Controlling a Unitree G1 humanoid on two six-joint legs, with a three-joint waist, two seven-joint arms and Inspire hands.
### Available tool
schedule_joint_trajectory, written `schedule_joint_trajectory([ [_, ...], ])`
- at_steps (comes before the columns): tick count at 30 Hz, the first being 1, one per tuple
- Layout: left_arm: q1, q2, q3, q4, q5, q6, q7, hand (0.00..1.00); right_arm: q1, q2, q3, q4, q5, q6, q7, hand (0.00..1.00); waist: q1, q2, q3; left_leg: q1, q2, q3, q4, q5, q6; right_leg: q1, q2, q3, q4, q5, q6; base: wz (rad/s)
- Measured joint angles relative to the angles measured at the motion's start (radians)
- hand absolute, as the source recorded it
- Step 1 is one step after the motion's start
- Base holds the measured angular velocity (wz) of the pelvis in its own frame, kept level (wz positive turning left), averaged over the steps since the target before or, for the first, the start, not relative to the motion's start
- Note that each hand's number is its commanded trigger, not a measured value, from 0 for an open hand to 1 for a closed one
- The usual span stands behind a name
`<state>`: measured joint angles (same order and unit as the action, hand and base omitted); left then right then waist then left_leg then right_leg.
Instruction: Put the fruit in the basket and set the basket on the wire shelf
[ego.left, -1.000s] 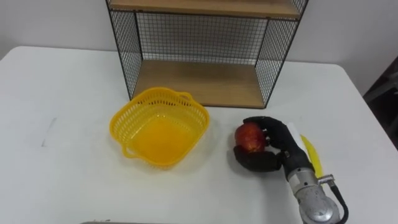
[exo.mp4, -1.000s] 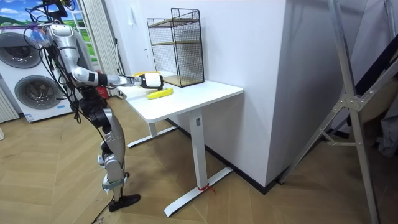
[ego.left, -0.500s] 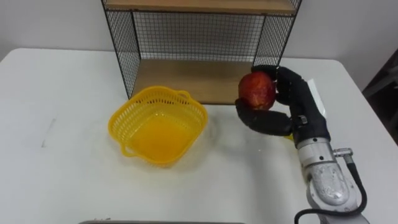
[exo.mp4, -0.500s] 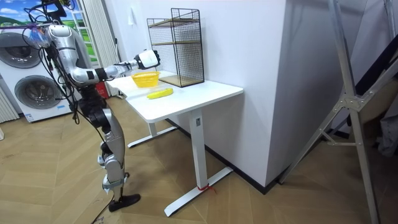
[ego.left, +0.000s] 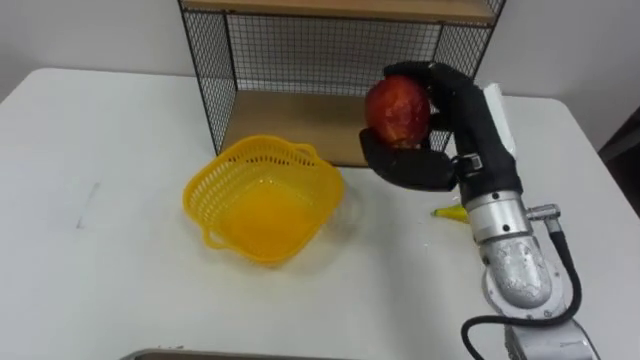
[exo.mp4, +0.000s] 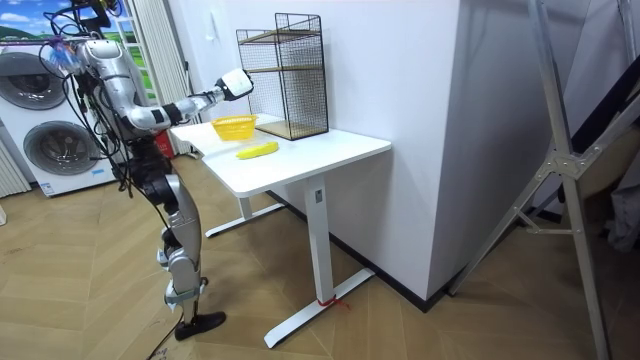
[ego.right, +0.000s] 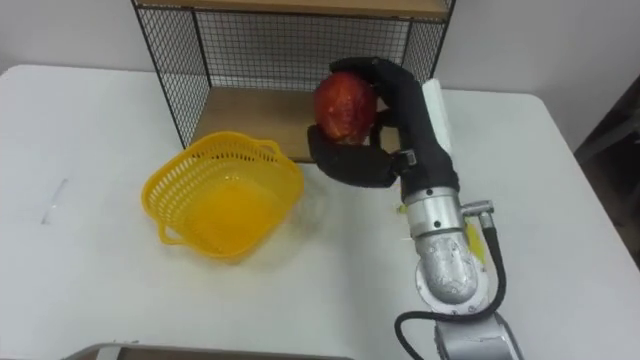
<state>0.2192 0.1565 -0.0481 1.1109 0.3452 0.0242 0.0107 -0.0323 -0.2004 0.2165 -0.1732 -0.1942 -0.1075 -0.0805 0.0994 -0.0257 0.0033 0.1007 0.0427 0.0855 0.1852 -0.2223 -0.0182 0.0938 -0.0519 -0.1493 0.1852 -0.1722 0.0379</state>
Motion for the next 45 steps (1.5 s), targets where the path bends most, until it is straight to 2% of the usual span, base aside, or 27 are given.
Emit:
schedule_joint_trajectory([
  [2, -0.003, 0.003, -0.004, -0.002, 0.002, 0.006, 0.000, 0.00, -0.002, 0.000, 0.012, 0.000, -0.011, 0.004, 0.031, 1.00, 0.009, -0.004, -0.0019, -0.005, 0.000, -0.004, 0.000, 0.000, 0.000, -0.004, 0.000, -0.003, 0.000, 0.000, 0.000, 0.05],
  [4, -0.006, 0.006, -0.007, -0.008, 0.003, 0.019, -0.001, 0.00, -0.005, -0.002, 0.027, 0.003, -0.019, 0.027, 0.052, 1.00, 0.021, -0.009, -0.0037, -0.007, 0.000, -0.006, 0.000, 0.000, 0.000, -0.004, 0.000, -0.006, 0.000, 0.000, 0.000, 0.03],
  [9, -0.007, 0.016, -0.009, -0.018, 0.020, 0.027, -0.001, 0.00, -0.057, -0.015, 0.042, 0.061, -0.045, 0.057, 0.065, 1.00, 0.045, -0.024, 0.0067, -0.009, 0.000, -0.011, 0.004, 0.000, 0.000, -0.003, -0.001, -0.015, 0.000, 0.000, 0.000, 0.02],
  [14, -0.016, 0.021, -0.012, -0.033, 0.021, 0.038, -0.001, 0.00, -0.112, -0.023, 0.058, 0.119, -0.047, 0.076, 0.088, 1.00, 0.056, -0.037, 0.0048, -0.020, 0.000, -0.023, 0.007, 0.000, 0.000, -0.006, -0.002, -0.028, 0.000, 0.000, 0.000, 0.07],
  [15, -0.022, 0.021, -0.012, -0.036, 0.021, 0.038, -0.001, 0.00, -0.125, -0.027, 0.061, 0.132, -0.047, 0.077, 0.095, 0.73, 0.062, -0.039, 0.0059, -0.024, 0.000, -0.026, 0.010, 0.000, 0.000, -0.008, -0.002, -0.030, 0.000, 0.000, 0.000, 0.06],
  [16, -0.027, 0.021, -0.012, -0.040, 0.022, 0.039, -0.001, 0.00, -0.132, -0.036, 0.067, 0.139, -0.046, 0.080, 0.099, 0.00, 0.067, -0.040, 0.0063, -0.027, 0.000, -0.029, 0.011, 0.000, 0.000, -0.008, -0.002, -0.033, 0.000, 0.000, 0.000, 0.06],
  [25, -0.032, 0.022, -0.016, -0.045, 0.040, 0.045, -0.004, 0.00, -0.238, -0.038, 0.074, 0.269, -0.037, 0.088, 0.108, 0.00, 0.089, -0.036, 0.0084, -0.030, 0.000, -0.043, 0.012, 0.001, -0.001, -0.006, -0.002, -0.049, -0.001, 0.000, 0.000, 0.04],
  [32, -0.033, 0.022, -0.017, -0.053, 0.040, 0.072, -0.010, 0.00, -0.243, -0.038, 0.076, 0.322, -0.037, 0.108, 0.114, 0.00, 0.099, -0.040, 0.0061, -0.033, -0.001, -0.053, 0.013, 0.001, -0.001, -0.004, -0.002, -0.055, -0.001, 0.000, 0.000, 0.05],
  [42, -0.040, 0.023, -0.015, -0.058, 0.040, 0.077, -0.023, 0.00, -0.243, -0.038, 0.076, 0.329, -0.006, 0.112, 0.116, 0.00, 0.094, -0.034, 0.0142, -0.036, -0.001, -0.053, 0.017, 0.001, -0.002, -0.004, -0.002, -0.055, -0.002, 0.000, 0.000, 0.00],
  [45, -0.041, 0.023, -0.016, -0.058, 0.040, 0.077, -0.022, 0.00, -0.243, -0.038, 0.075, 0.329, 0.004, 0.112, 0.116, 0.00, 0.091, -0.034, 0.0140, -0.036, -0.001, -0.052, 0.017, 0.001, -0.002, -0.004, -0.002, -0.054, -0.002, 0.000, 0.000, 0.00],
])
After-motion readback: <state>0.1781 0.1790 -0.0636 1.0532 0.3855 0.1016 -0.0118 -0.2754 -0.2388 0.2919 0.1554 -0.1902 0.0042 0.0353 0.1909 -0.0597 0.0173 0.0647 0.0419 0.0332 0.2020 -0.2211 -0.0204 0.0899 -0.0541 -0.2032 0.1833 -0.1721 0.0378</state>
